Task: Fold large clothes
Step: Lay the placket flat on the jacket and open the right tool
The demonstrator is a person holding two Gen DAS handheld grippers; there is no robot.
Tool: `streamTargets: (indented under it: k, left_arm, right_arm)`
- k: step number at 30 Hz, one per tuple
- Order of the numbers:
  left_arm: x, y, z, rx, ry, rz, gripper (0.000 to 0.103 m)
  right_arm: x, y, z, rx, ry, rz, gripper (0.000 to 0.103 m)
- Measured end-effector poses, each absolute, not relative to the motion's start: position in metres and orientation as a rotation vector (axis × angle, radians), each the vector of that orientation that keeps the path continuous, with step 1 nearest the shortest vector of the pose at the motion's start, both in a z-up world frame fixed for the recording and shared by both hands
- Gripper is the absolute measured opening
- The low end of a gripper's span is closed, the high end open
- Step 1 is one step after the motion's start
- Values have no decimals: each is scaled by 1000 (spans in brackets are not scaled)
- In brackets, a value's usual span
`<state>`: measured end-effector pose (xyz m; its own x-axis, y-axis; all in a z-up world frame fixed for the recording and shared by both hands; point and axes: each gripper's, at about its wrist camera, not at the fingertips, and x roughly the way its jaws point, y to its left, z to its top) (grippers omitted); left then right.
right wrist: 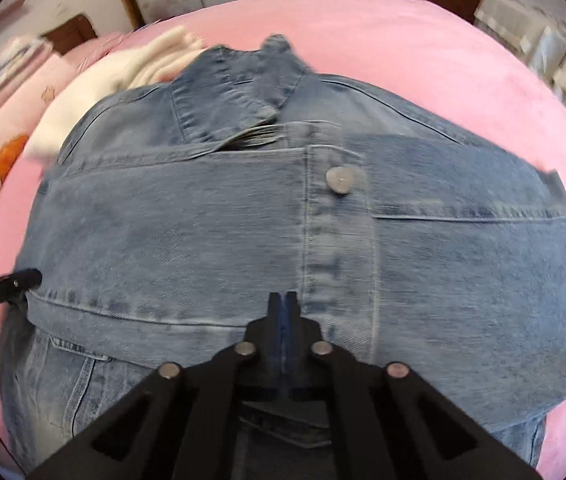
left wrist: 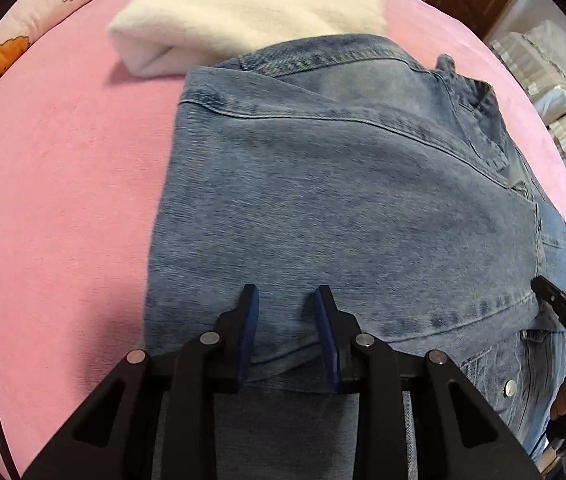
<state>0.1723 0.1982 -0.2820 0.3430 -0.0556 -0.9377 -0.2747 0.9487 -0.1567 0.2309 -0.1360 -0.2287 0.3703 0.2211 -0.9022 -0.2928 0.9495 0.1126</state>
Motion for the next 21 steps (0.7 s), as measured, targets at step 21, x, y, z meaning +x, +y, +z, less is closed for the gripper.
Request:
streamTargets:
  k: [21]
  left_arm:
    - [157,171,-207,-261,1191,194,29]
  right_arm:
    - [209,-135,-167,-82,1158,345,3]
